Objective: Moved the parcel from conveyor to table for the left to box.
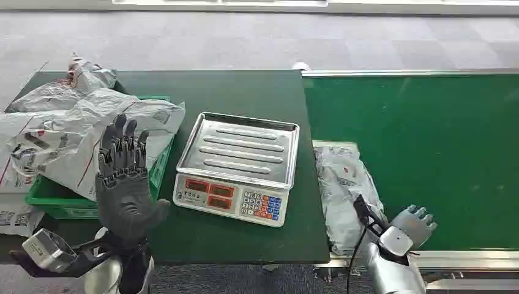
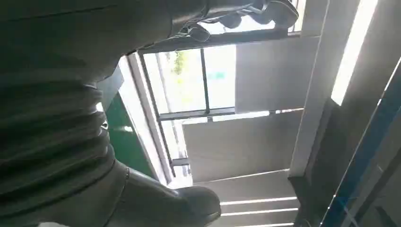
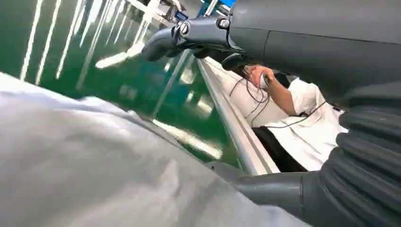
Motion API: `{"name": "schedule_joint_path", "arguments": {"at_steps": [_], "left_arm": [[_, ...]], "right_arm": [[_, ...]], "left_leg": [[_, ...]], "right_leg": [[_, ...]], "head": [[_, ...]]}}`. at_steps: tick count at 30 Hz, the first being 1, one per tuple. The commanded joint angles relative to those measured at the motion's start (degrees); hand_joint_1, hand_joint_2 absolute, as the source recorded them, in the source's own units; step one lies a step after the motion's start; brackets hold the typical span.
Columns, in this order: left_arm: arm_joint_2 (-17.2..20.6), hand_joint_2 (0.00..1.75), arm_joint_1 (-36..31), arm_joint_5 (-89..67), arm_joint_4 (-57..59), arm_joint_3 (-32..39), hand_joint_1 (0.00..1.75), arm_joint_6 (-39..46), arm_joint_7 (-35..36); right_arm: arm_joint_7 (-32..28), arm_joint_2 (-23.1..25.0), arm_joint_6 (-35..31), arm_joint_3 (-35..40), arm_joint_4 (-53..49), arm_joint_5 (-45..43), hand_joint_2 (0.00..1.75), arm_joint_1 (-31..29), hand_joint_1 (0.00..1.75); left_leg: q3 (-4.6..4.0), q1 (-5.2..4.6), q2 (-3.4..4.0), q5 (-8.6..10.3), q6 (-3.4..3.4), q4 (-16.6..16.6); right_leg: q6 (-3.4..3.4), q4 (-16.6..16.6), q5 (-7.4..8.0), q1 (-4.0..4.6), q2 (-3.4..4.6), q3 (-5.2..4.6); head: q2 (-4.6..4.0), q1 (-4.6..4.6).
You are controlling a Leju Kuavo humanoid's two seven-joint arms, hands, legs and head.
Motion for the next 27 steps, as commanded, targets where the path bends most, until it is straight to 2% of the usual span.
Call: {"name": "schedule_joint_path", "arguments": {"at_steps": [1, 4, 10, 11, 13, 17, 20, 27], "left_arm": [[1.93, 1.75, -2.62, -1.52, 4.14, -0.43, 0.00, 0.76, -2.72], [1.61, 1.75, -3.45, -1.89, 4.98, 0.43, 0.00, 0.00, -3.71], [1.32, 1.75, -3.49, -2.21, 4.66, 0.65, 0.00, -0.74, -3.65], [1.32, 1.75, -3.50, -2.45, 4.60, 0.68, 0.00, -0.73, -3.77], [1.63, 1.75, -3.57, -2.64, 4.75, 0.54, 0.00, -0.65, -3.96], [2.60, 1.75, -3.31, -2.81, 6.47, -0.17, 0.00, -0.74, -4.86], [2.90, 1.75, -4.27, -2.85, 7.43, -0.48, 0.00, -0.85, -5.52], [2.85, 1.75, -4.82, -2.95, 7.68, -0.25, 0.00, -0.96, -5.68]], "right_arm": [[-40.68, 2.74, 6.07, -8.09, 18.87, -13.51, 1.75, -10.14, 0.00], [-51.69, 5.91, 10.55, -4.16, 16.21, -16.78, 1.75, -9.85, 0.00], [-51.74, 5.61, 11.97, -0.04, 13.92, -20.53, 1.75, -8.79, 0.00], [-55.66, 5.50, 12.88, 1.77, 13.44, -22.44, 1.75, -8.62, 0.00], [-58.71, 5.81, 14.02, 4.56, 12.30, -24.68, 1.75, -8.46, 0.00], [-58.14, 5.89, 13.36, 6.44, 11.85, -25.95, 1.75, -8.00, 0.00], [-60.40, 4.98, 12.97, 9.34, 11.76, -29.46, 1.75, -7.40, 0.00], [-61.13, 4.72, 12.07, 11.37, 11.68, -31.89, 1.75, -7.54, 0.00]], "left_leg": [[0.19, -0.02, 0.20, 0.00, 0.02, -0.11], [0.36, 0.03, 0.64, -0.03, -0.03, -0.13], [0.39, 0.10, 0.61, -0.07, -0.14, -0.14], [0.39, 0.12, 0.65, -0.09, -0.18, -0.08], [0.39, 0.17, 0.76, -0.10, -0.19, -0.08], [0.46, 0.21, 0.94, -0.14, -0.25, -0.15], [0.49, 0.25, 1.11, -0.24, -0.44, -0.14], [0.49, 0.42, 1.43, -0.33, -0.56, -0.20]], "right_leg": [[-0.03, -0.09, 0.04, 0.00, 0.11, 0.13], [-0.06, -0.11, 0.13, 0.10, 0.59, 0.15], [-0.17, -0.01, 0.13, 0.10, 0.55, 0.12], [-0.16, 0.06, 0.12, 0.10, 0.62, 0.09], [-0.19, 0.07, 0.14, 0.09, 0.73, 0.06], [-0.31, 0.11, 0.13, 0.09, 0.89, 0.02], [-0.37, 0.21, 0.09, 0.10, 1.12, -0.05], [-0.53, 0.24, 0.09, 0.26, 1.51, -0.19]], "head": [[0.00, -0.02], [0.00, 0.00], [0.00, -0.02], [0.00, -0.02], [0.00, 0.00], [0.00, 0.00], [0.00, -0.02], [0.00, -0.02]]}}
